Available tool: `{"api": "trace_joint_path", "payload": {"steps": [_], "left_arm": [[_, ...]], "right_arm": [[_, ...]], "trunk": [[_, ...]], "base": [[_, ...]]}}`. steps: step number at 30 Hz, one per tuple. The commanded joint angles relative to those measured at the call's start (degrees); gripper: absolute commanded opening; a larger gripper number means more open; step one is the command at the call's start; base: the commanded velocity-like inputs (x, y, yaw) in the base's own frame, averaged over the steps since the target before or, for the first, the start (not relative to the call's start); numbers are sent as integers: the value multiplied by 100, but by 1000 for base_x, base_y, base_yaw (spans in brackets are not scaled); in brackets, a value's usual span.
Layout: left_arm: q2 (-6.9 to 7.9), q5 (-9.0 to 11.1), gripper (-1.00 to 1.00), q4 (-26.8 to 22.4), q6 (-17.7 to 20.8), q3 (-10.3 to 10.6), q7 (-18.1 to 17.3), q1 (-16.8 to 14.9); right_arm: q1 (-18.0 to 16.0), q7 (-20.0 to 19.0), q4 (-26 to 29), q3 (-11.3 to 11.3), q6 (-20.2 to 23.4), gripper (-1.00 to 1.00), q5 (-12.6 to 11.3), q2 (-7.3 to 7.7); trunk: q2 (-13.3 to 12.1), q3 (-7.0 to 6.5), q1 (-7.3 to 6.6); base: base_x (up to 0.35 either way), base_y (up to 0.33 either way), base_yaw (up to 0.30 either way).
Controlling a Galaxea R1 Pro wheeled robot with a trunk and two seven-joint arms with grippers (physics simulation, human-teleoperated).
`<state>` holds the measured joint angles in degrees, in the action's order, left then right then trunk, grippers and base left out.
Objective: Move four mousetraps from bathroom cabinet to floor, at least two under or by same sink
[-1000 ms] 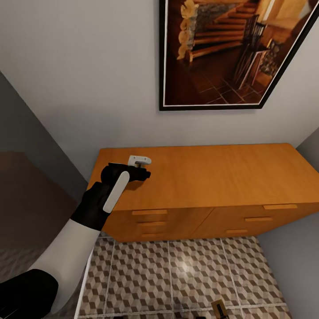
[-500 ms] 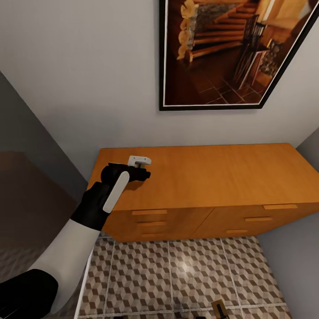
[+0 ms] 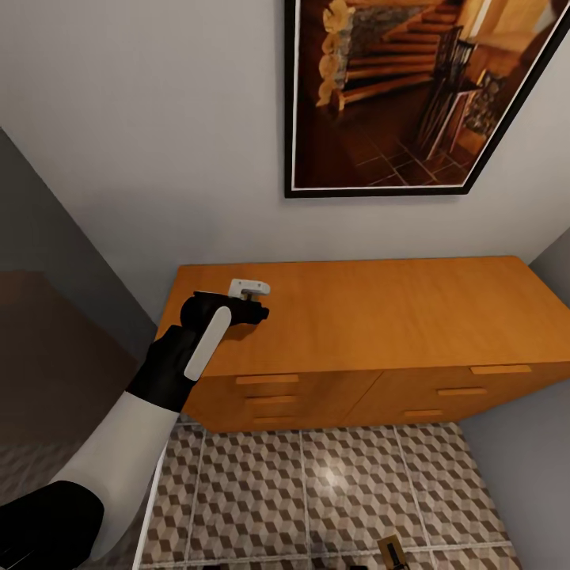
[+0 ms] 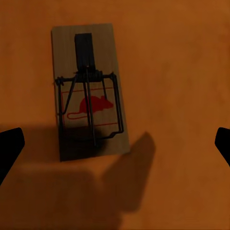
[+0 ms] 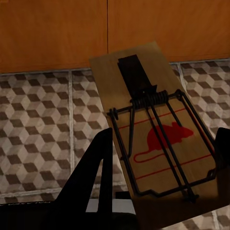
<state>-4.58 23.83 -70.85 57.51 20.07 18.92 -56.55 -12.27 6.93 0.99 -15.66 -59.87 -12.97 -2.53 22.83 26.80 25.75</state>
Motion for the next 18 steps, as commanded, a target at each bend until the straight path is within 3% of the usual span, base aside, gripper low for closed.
{"api": "trace_joint_path", "payload": {"steps": [1,18], "left_arm": [[1,60,100,-2,15,5,59,-5],[7,60,100,-1,15,5,59,-5]], "right_arm": [[-3,45,-3,-51,-13,-100,-20,-1],[-3,45,-1,-51,-13,-100,-21,-1]], "trunk": [[9,8,3],[9,8,3]], "base": [[0,0,0],[0,0,0]]}}
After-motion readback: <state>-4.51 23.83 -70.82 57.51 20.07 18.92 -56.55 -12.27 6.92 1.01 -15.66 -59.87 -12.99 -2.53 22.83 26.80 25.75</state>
